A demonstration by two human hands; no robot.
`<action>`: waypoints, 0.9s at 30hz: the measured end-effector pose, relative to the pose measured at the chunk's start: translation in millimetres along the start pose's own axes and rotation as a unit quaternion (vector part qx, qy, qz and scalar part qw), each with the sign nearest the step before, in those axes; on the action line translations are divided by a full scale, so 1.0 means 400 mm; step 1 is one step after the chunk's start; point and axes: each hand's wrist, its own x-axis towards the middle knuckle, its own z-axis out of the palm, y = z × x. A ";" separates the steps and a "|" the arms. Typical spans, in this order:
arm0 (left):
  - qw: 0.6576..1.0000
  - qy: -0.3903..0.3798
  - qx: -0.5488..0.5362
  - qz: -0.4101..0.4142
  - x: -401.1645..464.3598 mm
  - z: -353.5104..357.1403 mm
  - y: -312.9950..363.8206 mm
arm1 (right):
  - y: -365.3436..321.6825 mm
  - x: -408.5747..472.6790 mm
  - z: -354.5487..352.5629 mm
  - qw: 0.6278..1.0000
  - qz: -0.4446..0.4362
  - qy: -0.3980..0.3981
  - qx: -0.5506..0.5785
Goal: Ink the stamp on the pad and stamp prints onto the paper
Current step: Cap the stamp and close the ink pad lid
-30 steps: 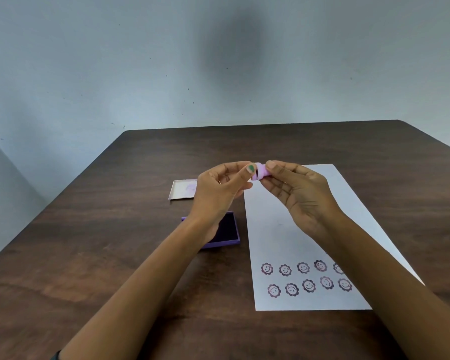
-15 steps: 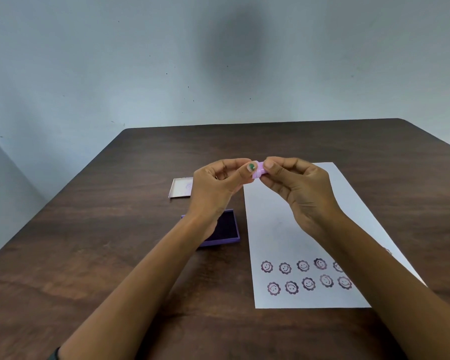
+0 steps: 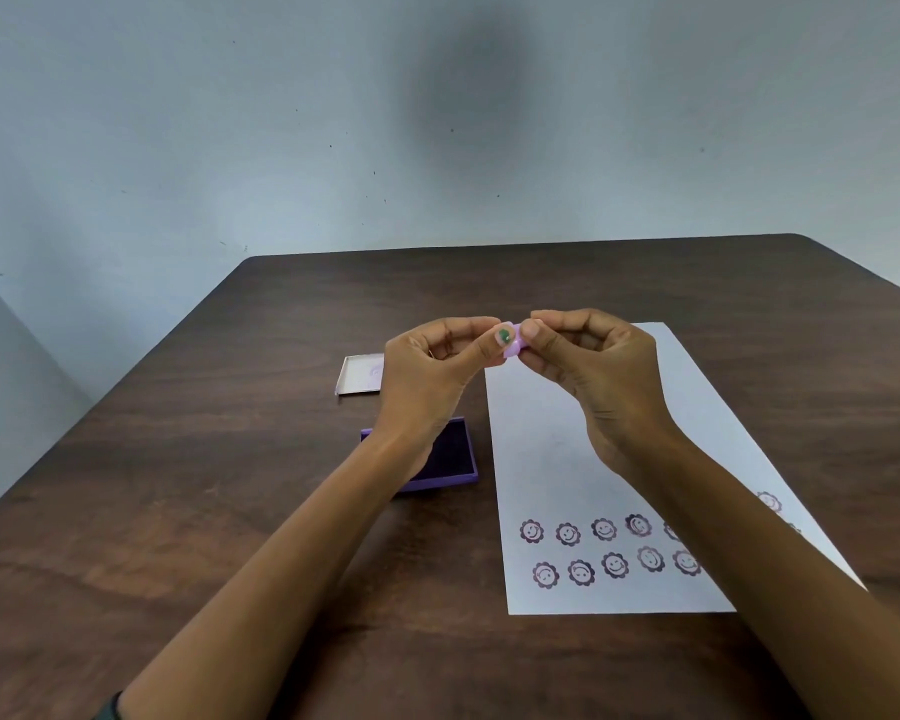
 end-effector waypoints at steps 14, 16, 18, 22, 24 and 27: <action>0.952 -0.014 0.271 0.139 0.042 -0.087 0.020 | 0.017 -0.003 0.001 0.982 -0.091 0.030 -0.164; 0.947 -0.025 0.296 0.123 0.053 -0.134 0.008 | 0.020 -0.007 0.009 0.968 -0.119 0.009 -0.220; 0.941 -0.033 0.320 0.104 0.056 -0.182 -0.017 | 0.030 -0.011 0.013 0.958 -0.135 -0.015 -0.252; 0.940 0.010 0.339 0.050 0.064 -0.277 -0.062 | 0.043 0.002 0.036 0.934 -0.147 -0.075 -0.316; 0.940 0.022 0.339 0.023 0.080 -0.298 -0.077 | 0.048 0.019 0.048 0.920 -0.148 -0.094 -0.351; 0.938 0.003 0.347 0.001 0.094 -0.304 -0.092 | 0.056 0.048 0.060 0.910 -0.145 -0.102 -0.375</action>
